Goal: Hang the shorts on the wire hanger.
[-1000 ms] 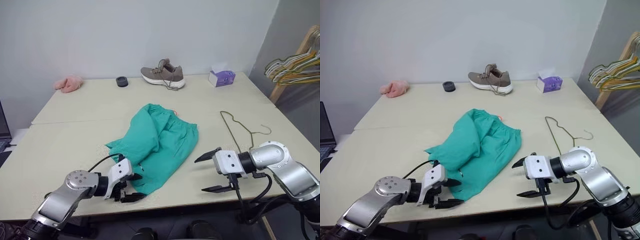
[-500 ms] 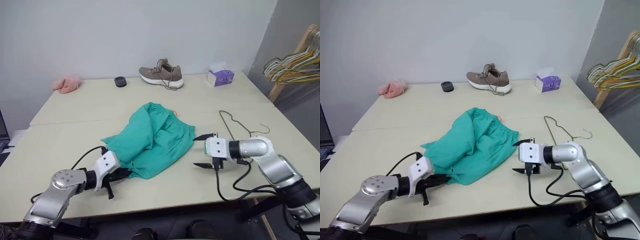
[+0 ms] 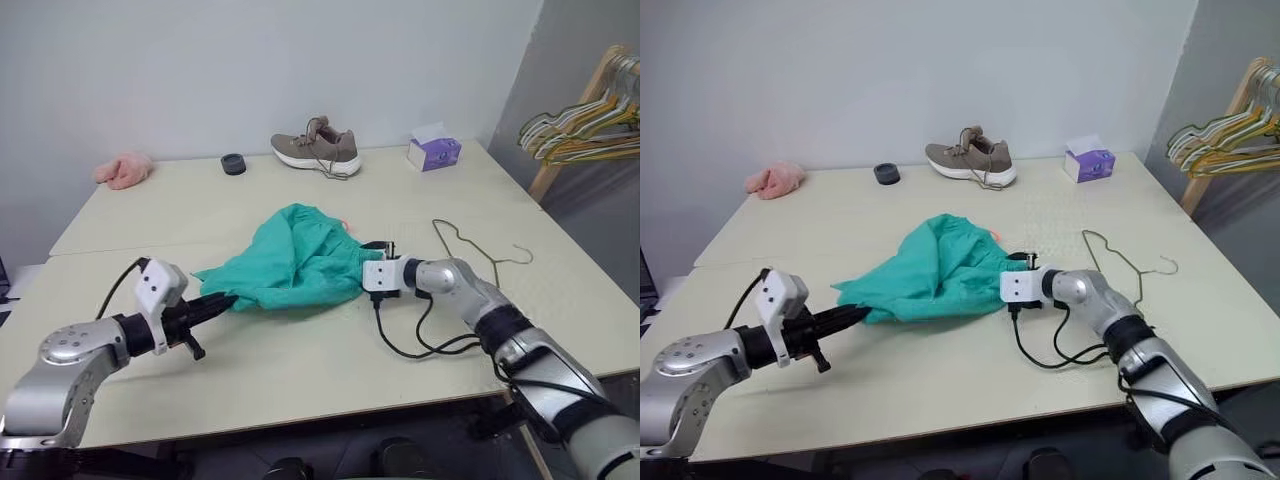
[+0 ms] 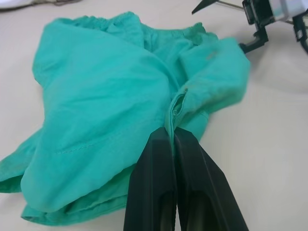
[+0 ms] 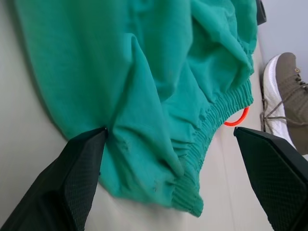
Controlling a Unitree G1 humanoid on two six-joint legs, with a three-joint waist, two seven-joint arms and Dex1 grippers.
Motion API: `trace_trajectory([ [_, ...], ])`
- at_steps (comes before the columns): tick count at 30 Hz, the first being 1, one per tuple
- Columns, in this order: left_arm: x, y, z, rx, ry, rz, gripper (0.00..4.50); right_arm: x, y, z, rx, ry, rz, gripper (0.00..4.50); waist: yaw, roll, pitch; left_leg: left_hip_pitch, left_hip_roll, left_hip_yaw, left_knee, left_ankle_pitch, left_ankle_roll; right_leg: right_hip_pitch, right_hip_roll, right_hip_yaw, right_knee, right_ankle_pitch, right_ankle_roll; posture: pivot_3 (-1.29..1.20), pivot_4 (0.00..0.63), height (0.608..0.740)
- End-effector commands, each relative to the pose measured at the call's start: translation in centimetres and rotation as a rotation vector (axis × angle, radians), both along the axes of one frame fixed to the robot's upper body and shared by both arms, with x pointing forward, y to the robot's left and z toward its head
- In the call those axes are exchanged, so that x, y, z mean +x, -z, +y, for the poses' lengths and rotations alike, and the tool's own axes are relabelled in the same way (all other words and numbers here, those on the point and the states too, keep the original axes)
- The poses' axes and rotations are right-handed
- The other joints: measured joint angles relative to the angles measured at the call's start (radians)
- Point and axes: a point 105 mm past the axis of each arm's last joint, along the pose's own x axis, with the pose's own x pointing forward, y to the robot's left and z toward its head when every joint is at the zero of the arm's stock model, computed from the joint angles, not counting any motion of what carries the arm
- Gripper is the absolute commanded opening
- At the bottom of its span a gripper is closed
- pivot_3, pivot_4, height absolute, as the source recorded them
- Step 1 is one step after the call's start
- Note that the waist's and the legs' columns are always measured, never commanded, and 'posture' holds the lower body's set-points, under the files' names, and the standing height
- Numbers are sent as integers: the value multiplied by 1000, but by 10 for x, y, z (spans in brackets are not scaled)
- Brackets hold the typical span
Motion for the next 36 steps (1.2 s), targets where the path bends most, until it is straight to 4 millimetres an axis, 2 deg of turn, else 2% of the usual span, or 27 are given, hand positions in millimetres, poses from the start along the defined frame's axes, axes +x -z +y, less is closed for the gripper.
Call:
trace_trajectory([
  [1, 0, -18, 4, 16, -15, -55, 0, 12, -11, 5, 21, 29, -68, 3940, -3, 0, 0, 0, 0, 0, 0, 0, 0, 0, 0, 0, 0, 0, 0, -126, 0, 740],
  [9, -3, -22, 10, 27, -45, -58, 0, 21, -9, 6, -16, 58, -109, 1077, -9, 0, 0, 0, 0, 0, 0, 0, 0, 0, 1, 1, 1, 0, 0, -118, 0, 740],
  [12, -3, -23, 11, 29, -50, -58, 0, 22, -18, 12, 19, 41, -129, 74, -12, 0, 0, 0, 0, 0, 0, 0, 0, 0, 2, 1, 1, 0, 0, -116, 0, 740],
  [15, -4, -23, 11, 30, -51, -53, 0, 20, -27, 14, 29, -15, -152, 26, -13, 0, 0, 0, 1, 0, 0, 0, 0, 0, 2, 2, 1, 0, 0, -120, 0, 740],
  [18, -4, -19, 11, 35, -46, -39, 0, 17, -33, 7, 19, -54, -170, 26, -12, 0, 0, 0, 0, 0, 0, 0, 0, 0, 2, 2, 1, 0, 0, -122, 0, 740],
  [23, -8, -9, 6, 37, -12, 5, 0, 20, -54, -27, 3, -59, -220, 26, -9, 0, 0, 0, 0, 0, 0, 0, 0, 0, 2, 2, 1, 0, 0, -144, 0, 740],
  [26, -9, -5, 4, 49, 2, 16, 0, 12, -62, -41, -7, -110, -194, 26, -14, 0, 0, 0, 0, 0, 0, 0, 0, 0, 1, 2, 1, 0, 0, -152, 0, 740],
  [28, -8, -6, 5, 49, 2, 15, 0, 3, -61, -46, -28, -164, -161, 26, -15, 0, 0, 0, 1, 0, 0, 0, 0, 0, 2, 2, 1, 0, 0, -159, 0, 740],
  [32, -11, -2, 3, 53, 45, 57, 0, -47, -37, -54, -104, -341, 10, 26, -11, -1, -1, 1, 2, -1, 0, 0, 0, 2, 2, 0, 0, 0, 0, -176, 0, 740],
  [36, -20, 6, -1, 68, 103, 114, 0, -88, -22, -47, -93, -391, 163, 26, -13, 0, -1, 0, 1, 0, 1, 0, 0, 2, 1, 1, -1, 0, 0, -183, 0, 740],
])
